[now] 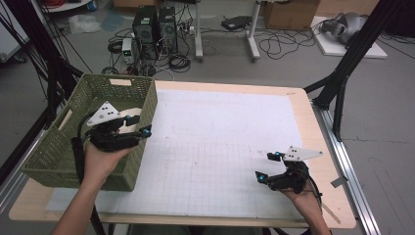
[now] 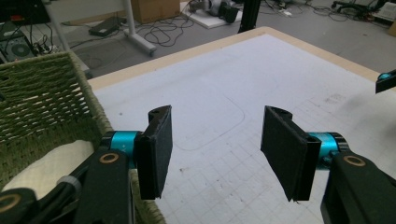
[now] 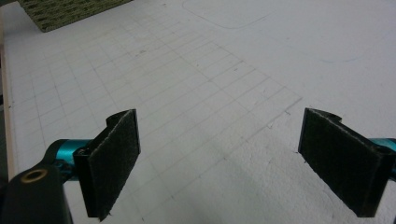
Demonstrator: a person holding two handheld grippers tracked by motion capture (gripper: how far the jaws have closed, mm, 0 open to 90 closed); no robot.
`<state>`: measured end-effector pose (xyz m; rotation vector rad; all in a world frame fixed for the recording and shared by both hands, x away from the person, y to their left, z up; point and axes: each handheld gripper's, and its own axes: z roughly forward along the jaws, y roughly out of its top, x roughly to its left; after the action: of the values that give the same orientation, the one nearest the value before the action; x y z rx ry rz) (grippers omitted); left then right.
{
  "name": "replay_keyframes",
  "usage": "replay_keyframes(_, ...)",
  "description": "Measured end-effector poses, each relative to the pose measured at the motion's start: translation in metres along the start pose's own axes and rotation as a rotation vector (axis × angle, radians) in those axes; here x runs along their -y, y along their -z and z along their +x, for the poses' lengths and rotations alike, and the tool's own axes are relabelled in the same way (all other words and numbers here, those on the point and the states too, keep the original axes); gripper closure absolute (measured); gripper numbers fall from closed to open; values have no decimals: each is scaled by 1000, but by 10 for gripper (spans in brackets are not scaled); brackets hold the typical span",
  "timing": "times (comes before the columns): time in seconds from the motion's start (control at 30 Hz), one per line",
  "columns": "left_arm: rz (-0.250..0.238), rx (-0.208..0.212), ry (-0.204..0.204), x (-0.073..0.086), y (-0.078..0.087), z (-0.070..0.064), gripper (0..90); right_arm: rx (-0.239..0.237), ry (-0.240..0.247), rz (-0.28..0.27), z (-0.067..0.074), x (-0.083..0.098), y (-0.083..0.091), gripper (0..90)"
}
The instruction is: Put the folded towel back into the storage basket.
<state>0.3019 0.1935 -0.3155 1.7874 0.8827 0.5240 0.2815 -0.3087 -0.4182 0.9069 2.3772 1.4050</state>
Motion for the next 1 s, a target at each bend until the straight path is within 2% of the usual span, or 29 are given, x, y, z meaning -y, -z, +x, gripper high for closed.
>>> replay_keyframes(0.43,-7,47,-26,8,-15,-25,429,-3,5,-2,0,0,-1,122)
replay_keyframes(0.53,-2,39,-45,8,-16,-29,428,-1,5,-1,0,0,-1,122)
replay_keyframes(0.6,-10,48,-27,8,-16,-31,427,-4,3,1,0,-1,-1,122)
replay_keyframes(1.0,2,79,-43,10,-22,-49,421,-6,7,7,1,-1,-2,122)
